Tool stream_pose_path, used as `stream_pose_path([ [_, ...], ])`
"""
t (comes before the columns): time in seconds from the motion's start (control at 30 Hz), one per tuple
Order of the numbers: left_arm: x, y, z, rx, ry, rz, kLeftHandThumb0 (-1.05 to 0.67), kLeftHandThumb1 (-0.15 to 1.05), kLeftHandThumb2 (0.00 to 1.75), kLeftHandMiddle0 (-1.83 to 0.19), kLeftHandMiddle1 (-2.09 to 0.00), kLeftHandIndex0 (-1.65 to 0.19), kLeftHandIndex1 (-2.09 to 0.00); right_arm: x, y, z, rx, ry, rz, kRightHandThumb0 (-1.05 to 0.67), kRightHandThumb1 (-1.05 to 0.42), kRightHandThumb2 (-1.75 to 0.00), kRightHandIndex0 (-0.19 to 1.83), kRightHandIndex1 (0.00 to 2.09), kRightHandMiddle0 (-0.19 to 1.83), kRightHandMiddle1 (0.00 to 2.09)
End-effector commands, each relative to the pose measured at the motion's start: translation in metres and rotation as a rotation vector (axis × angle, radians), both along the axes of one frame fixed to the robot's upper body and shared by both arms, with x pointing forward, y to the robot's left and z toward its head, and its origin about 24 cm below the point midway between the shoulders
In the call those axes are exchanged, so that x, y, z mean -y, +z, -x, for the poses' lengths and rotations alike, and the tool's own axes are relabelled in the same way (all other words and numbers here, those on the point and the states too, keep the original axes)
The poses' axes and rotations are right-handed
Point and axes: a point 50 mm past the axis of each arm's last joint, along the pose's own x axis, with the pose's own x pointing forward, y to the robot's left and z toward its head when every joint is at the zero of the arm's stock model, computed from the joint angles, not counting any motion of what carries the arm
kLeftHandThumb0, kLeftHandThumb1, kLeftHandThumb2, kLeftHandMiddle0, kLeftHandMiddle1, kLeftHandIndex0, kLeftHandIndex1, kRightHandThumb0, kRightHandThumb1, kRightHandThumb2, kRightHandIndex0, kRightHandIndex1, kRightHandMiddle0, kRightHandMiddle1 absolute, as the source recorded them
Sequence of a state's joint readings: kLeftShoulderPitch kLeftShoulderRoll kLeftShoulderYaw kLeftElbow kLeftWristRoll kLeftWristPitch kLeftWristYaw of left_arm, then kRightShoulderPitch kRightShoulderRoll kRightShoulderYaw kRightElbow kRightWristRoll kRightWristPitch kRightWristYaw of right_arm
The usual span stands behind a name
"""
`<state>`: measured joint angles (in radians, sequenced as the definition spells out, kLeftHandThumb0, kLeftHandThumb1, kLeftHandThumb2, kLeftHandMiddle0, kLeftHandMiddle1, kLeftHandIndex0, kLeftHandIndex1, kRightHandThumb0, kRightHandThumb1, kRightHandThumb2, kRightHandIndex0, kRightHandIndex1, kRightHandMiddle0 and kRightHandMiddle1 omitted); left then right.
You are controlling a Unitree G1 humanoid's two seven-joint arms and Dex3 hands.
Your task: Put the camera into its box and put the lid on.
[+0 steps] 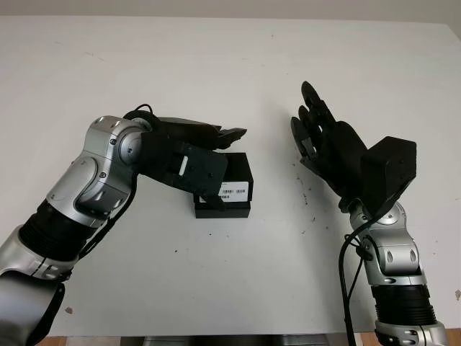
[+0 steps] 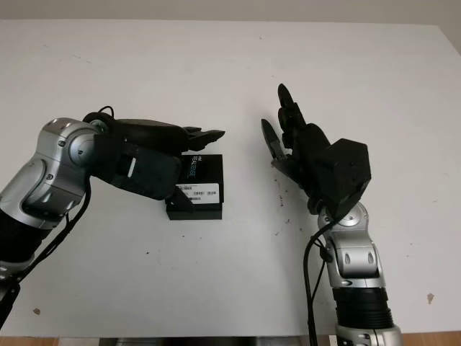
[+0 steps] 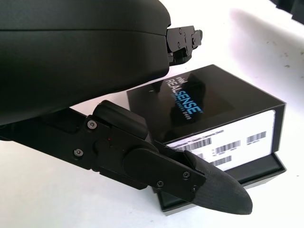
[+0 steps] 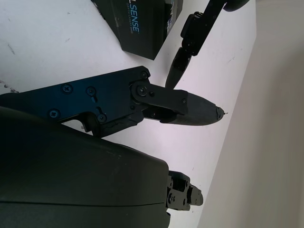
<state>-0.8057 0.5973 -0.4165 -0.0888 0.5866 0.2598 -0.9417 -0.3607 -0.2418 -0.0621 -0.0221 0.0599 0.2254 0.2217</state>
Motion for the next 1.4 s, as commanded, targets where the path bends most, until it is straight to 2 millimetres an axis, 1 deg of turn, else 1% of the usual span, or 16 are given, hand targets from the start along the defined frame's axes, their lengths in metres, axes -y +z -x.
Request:
stream_pose_path([
  [0.0,0.0005,0.0009,0.0018,0.015,0.006,0.019,-1.04,1.05,0.10,-0.09,-0.93,0.10,-0.06,0.0017,0.0027,0.0019,0.020,-0.003,-0.004,-0.62,-1.05,-0.56,-0.10,0.06,-0.09,0.05],
  [0.03,0.0011,0.0006,0.0016,0.017,0.010,0.016,-1.04,1.05,0.10,-0.02,-1.34,0.08,-0.07,0.0016,0.0028,0.0020,0.019,-0.001,-0.009,-0.61,-1.05,-0.56,-0.10,0.06,-0.09,0.05],
  [0.07,0.0014,0.0006,0.0015,0.018,0.013,0.013,-1.05,1.05,0.10,-0.17,-1.79,0.03,-0.09,0.0016,0.0029,0.0021,0.020,-0.001,-0.012,-0.61,-1.05,-0.57,-0.10,0.05,-0.09,0.05],
  [0.13,0.0022,0.0008,0.0013,0.021,0.018,-0.004,-1.05,1.05,0.08,-0.22,-2.01,-0.05,-0.14,0.0018,0.0031,0.0022,0.021,-0.001,-0.005,-0.60,-1.05,-0.57,-0.10,0.05,-0.09,0.05],
  [0.2,0.0022,0.0003,0.0008,0.030,0.014,-0.017,-1.05,1.05,0.09,-0.34,-2.08,-0.21,-0.30,0.0021,0.0032,0.0024,0.021,-0.002,-0.001,-0.61,-1.05,-0.57,-0.10,0.05,-0.09,0.05],
  [0.27,0.0017,-0.0005,0.0004,0.038,0.007,-0.025,-1.05,1.05,0.09,-0.47,-2.09,0.03,-1.41,0.0023,0.0032,0.0024,0.025,-0.004,-0.002,-0.62,-1.05,-0.56,-0.10,0.06,-0.09,0.06],
  [0.3,0.0015,-0.0010,0.0001,0.039,0.006,-0.025,-1.05,1.05,0.10,-0.53,-2.09,0.05,-1.81,0.0024,0.0034,0.0024,0.026,-0.004,-0.003,-0.62,-1.05,-0.56,-0.10,0.06,-0.09,0.06],
  [0.37,0.0011,-0.0018,0.0001,0.047,-0.002,-0.023,-1.05,1.05,0.11,-0.56,-2.09,0.00,-2.01,0.0027,0.0034,0.0023,0.027,-0.003,-0.004,-0.62,-1.05,-0.56,-0.10,0.05,-0.09,0.05],
  [0.5,0.0007,-0.0015,0.0015,0.073,-0.024,-0.040,-1.04,1.05,0.16,-0.46,-2.09,0.16,-1.93,0.0033,0.0034,0.0026,0.029,-0.002,-0.002,-0.62,-1.05,-0.55,-0.10,0.05,-0.09,0.06],
  [0.9,0.0006,-0.0024,0.0034,0.089,-0.009,-0.062,-0.96,1.00,0.05,-0.18,-2.09,0.11,-1.50,0.0029,0.0039,0.0019,0.035,0.007,-0.017,-0.61,-1.05,-0.56,-0.11,0.05,-0.09,0.05],
  [0.97,0.0007,-0.0027,0.0049,0.125,-0.007,-0.058,-0.90,1.00,0.05,-0.20,-2.09,0.07,-1.51,0.0030,0.0037,0.0017,0.039,0.005,-0.009,-0.61,-1.05,-0.56,-0.10,0.05,-0.09,0.05],
  [1.03,0.0008,-0.0031,0.0062,0.176,-0.001,-0.030,-0.75,0.99,0.05,-0.24,-2.08,0.13,-1.43,0.0028,0.0037,0.0018,0.041,0.006,-0.009,-0.61,-1.05,-0.56,-0.11,0.05,-0.09,0.05],
  [1.1,0.0011,-0.0042,0.0070,0.246,0.002,-0.006,-0.57,1.01,0.06,-0.22,-1.96,0.07,-1.36,0.0027,0.0037,0.0018,0.040,0.008,-0.009,-0.62,-1.05,-0.56,-0.11,0.05,-0.09,0.05],
  [1.17,0.0017,-0.0039,0.0078,0.288,0.009,0.011,-0.48,1.04,0.06,-0.06,-2.01,0.06,-1.43,0.0025,0.0038,0.0020,0.042,0.008,-0.007,-0.62,-1.05,-0.56,-0.11,0.05,-0.10,0.05],
  [1.27,0.0024,-0.0025,0.0086,0.306,0.019,0.039,-0.44,1.05,0.08,0.06,-2.04,0.12,-1.53,0.0022,0.0037,0.0021,0.042,0.003,-0.008,-0.62,-1.05,-0.56,-0.11,0.05,-0.09,0.05],
  [1.37,0.0027,-0.0007,0.0092,0.306,0.035,0.052,-0.43,1.05,0.10,0.08,-1.96,0.12,-1.49,0.0016,0.0039,0.0024,0.038,0.002,-0.013,-0.62,-1.05,-0.55,-0.10,0.05,-0.09,0.05],
])
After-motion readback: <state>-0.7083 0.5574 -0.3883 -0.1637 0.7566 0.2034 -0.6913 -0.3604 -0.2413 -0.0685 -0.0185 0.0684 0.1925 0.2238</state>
